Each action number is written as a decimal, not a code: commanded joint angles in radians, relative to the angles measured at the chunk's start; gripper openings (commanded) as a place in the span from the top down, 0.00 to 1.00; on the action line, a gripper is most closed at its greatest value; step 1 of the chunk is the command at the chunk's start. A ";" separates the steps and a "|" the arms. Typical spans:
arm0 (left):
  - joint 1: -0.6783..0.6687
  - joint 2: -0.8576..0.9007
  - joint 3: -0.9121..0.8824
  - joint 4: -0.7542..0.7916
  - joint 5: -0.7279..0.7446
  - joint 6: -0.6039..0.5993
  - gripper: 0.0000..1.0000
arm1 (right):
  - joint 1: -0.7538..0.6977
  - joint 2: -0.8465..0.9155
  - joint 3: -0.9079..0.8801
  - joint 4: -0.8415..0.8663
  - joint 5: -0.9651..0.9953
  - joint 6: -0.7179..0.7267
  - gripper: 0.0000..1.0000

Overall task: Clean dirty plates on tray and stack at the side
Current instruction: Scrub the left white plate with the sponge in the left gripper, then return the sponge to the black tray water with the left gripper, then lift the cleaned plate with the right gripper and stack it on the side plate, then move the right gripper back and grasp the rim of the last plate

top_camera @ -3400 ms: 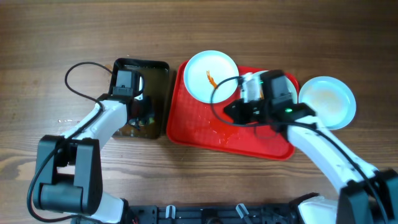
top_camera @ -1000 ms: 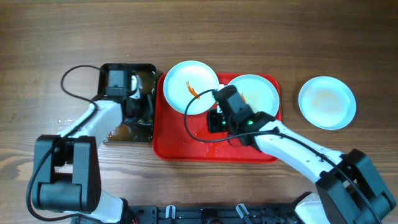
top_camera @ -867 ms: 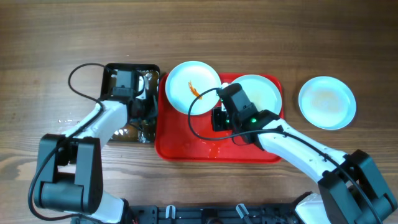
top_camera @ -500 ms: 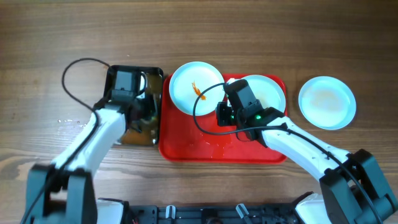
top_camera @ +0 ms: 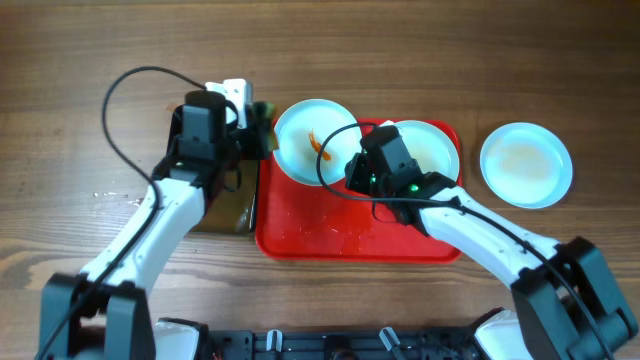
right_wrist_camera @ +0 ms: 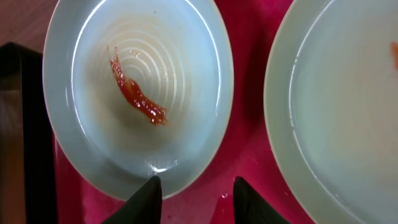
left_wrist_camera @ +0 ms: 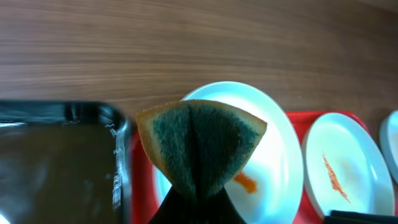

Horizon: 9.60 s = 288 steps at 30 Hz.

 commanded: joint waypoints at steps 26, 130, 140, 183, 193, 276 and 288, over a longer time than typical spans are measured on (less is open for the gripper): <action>-0.221 0.316 0.013 0.176 0.231 -0.239 0.96 | 0.014 0.156 -0.001 0.000 -0.036 0.154 0.94; 0.017 0.215 0.055 -0.417 -0.345 0.000 0.41 | 0.014 0.156 -0.001 -0.021 -0.036 0.127 0.94; 0.016 0.274 0.050 -0.359 -0.220 0.000 0.69 | 0.014 0.156 -0.001 -0.020 -0.043 0.128 0.94; 0.105 0.232 0.111 -0.598 -0.210 0.000 0.29 | 0.014 0.038 -0.001 -0.082 0.004 -0.134 0.96; 0.105 0.232 0.111 -0.573 -0.209 0.000 0.28 | 0.109 -0.195 -0.001 -0.137 0.651 -0.803 0.96; 0.105 0.232 0.109 -0.572 -0.209 0.000 0.28 | -0.471 0.074 -0.039 -0.289 -0.209 -0.340 0.94; 0.105 0.232 0.109 -0.519 -0.172 0.000 0.94 | -0.296 0.074 -0.039 -0.225 -0.190 -0.230 0.95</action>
